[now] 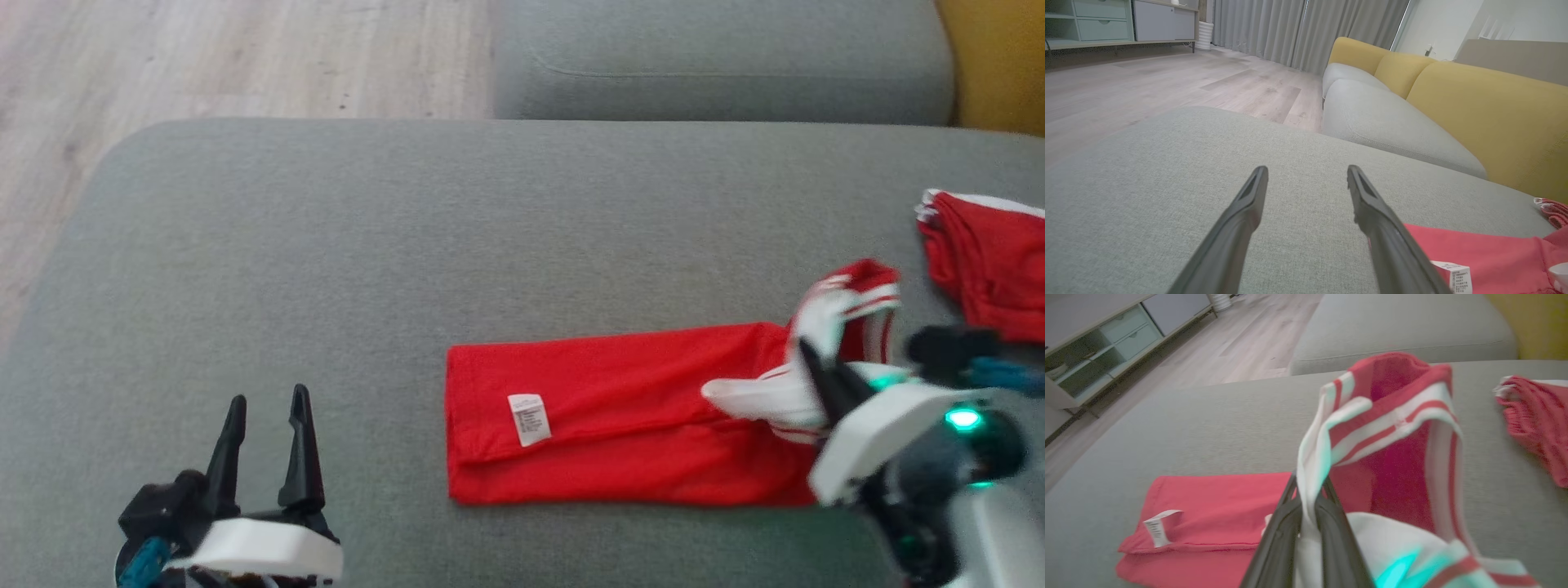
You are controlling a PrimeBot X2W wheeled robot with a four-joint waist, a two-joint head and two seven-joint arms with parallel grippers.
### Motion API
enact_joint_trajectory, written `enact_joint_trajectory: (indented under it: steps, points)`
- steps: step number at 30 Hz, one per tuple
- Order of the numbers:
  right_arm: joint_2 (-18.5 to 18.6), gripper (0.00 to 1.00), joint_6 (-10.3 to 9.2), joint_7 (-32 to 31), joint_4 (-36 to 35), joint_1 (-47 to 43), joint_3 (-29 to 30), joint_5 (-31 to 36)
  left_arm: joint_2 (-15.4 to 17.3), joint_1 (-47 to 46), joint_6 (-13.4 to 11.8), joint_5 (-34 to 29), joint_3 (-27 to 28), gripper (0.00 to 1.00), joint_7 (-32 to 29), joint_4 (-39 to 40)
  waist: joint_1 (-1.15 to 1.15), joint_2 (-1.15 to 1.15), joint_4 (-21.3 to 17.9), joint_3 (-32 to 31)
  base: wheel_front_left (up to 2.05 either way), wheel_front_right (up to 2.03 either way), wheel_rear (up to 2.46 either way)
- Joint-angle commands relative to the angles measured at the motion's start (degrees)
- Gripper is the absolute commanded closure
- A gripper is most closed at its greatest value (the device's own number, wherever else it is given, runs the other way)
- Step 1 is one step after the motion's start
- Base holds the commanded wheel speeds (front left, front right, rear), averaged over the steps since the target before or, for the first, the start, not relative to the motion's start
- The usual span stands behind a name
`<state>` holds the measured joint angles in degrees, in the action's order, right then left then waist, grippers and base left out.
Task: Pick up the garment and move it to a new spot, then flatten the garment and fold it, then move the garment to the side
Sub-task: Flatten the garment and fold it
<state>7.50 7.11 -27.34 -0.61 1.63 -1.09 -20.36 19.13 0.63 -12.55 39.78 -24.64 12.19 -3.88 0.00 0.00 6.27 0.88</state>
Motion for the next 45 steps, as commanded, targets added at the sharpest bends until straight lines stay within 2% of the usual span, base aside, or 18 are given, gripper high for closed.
enact_joint_trajectory:
  steps: [1, 5, 11, 17, 27, 28, 29, 30, 31, 39, 45]
  points:
    - [-0.2, 1.00, 0.37, -0.2, -3.0, 1.4, -2.3, -0.6, 0.7, -2.0, 0.0, -0.2, 1.8, 0.00, 0.5, 1.3, 0.00, 0.00, 0.8, -0.3, 0.00, 0.00, 0.00]
    - [-2.5, 1.00, 0.37, 0.5, -4.0, 1.0, -7.3, -2.8, 0.7, -2.2, 0.0, -0.2, 1.4, 0.00, 0.2, 1.5, 0.00, 0.00, 2.5, -0.5, 0.00, 0.00, 0.00]
    - [-4.4, 1.00, 0.37, 3.6, 0.5, 2.8, -15.2, -5.2, 0.6, -2.7, 0.2, -0.4, 0.7, 0.00, -0.2, 1.7, 0.00, 0.00, 5.2, -0.1, 0.00, 0.00, 0.00]
    - [-4.6, 1.00, 0.37, 8.3, 8.2, 7.7, -22.2, -10.3, 0.1, -3.7, 0.5, -0.5, 0.0, 0.00, -0.3, 1.6, 0.00, 0.00, 7.8, 0.7, 0.00, 0.00, 0.00]
    - [-4.6, 1.00, 0.37, 12.5, 23.5, 17.1, -29.3, -15.8, -1.9, -5.3, 1.6, -0.7, -2.0, 0.00, 0.1, -0.2, 0.00, 0.00, 11.4, 1.4, 0.00, 0.00, 0.00]
    - [-4.6, 0.79, 0.37, 12.9, 25.0, 17.8, -29.9, -16.2, -2.1, -5.4, 1.7, -0.7, -2.1, 0.00, 0.1, -0.5, 0.00, 0.00, 11.7, 1.4, 0.00, 0.00, 0.00]
    - [-4.6, 0.51, 0.37, 13.3, 26.3, 18.5, -30.7, -16.8, -2.2, -5.5, 1.8, -0.8, -2.3, 0.00, 0.2, -0.7, 0.00, 0.00, 11.9, 1.3, 0.00, 0.00, 0.00]
    - [-4.6, 0.09, 0.37, 13.7, 27.5, 19.1, -31.5, -17.6, -2.3, -5.6, 1.9, -0.8, -2.5, 0.00, 0.2, -0.9, 0.00, 0.00, 12.1, 1.2, 0.00, 0.00, 0.00]
    - [-4.6, 0.00, 0.37, 14.3, 28.5, 19.8, -32.3, -18.3, -2.4, -5.7, 2.0, -0.8, -2.6, 0.00, 0.2, -1.2, 0.00, 0.00, 12.2, 1.2, 0.00, 0.00, 0.00]
    - [-4.6, 0.00, 0.37, 19.0, 30.9, 24.8, -38.6, -23.1, -2.9, -5.8, 2.6, -0.8, -3.8, 0.00, 0.2, -2.5, 0.00, 0.00, 12.1, -0.2, 0.00, 0.00, 0.00]
    - [-4.6, 0.00, 0.37, 21.9, 30.6, 26.8, -39.0, -23.0, -2.9, -5.5, 2.6, -0.9, -4.4, 0.00, 0.0, -2.5, 0.00, 0.00, 10.9, -1.0, 0.00, 0.00, 0.00]
